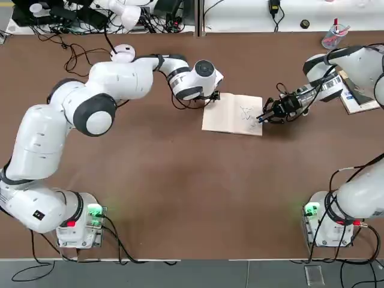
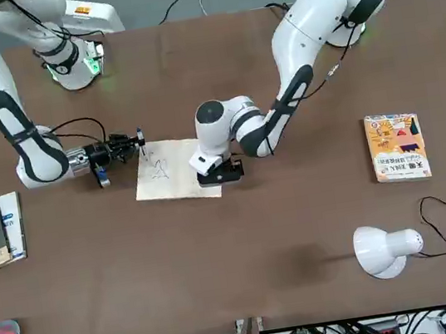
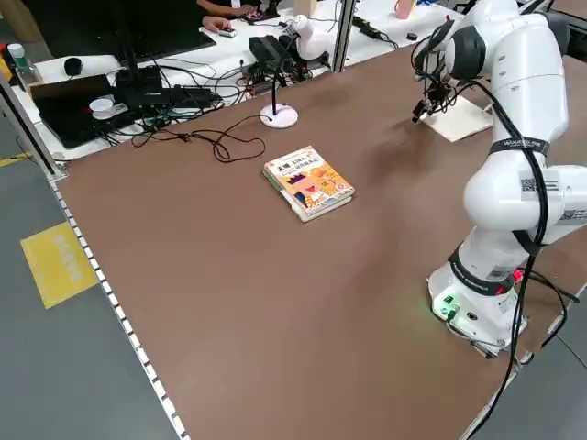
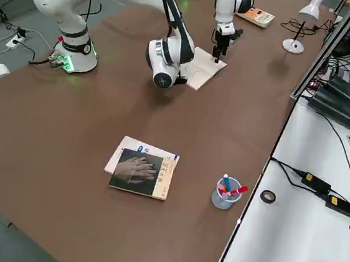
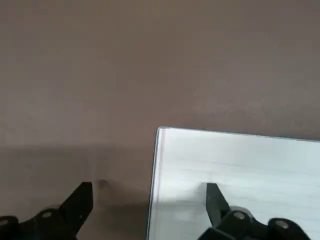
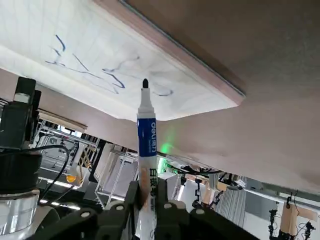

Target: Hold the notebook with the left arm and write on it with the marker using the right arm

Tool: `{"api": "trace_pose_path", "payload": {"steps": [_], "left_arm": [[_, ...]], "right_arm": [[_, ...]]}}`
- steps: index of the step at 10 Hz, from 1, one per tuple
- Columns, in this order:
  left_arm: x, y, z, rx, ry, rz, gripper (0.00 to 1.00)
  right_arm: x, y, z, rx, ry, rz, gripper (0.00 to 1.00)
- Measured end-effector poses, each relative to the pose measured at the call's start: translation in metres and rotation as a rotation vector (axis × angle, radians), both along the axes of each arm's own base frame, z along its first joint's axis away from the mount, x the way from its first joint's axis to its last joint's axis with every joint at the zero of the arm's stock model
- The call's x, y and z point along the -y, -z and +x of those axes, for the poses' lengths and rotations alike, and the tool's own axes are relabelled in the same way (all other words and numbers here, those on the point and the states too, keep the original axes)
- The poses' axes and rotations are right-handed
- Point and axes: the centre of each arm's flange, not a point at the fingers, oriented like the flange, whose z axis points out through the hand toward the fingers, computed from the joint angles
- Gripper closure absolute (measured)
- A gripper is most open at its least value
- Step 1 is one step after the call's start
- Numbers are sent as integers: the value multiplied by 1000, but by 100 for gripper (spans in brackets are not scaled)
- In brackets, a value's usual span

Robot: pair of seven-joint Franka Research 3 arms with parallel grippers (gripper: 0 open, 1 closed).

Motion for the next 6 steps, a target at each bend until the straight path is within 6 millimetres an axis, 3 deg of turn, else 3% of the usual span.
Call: {"api": "trace_pose_path", "payload": {"steps": [6], "left_arm": [[0,0,0,0,0,0,0]], "right_arm": [[2,2,-1,26,-9,-5,82]]}}
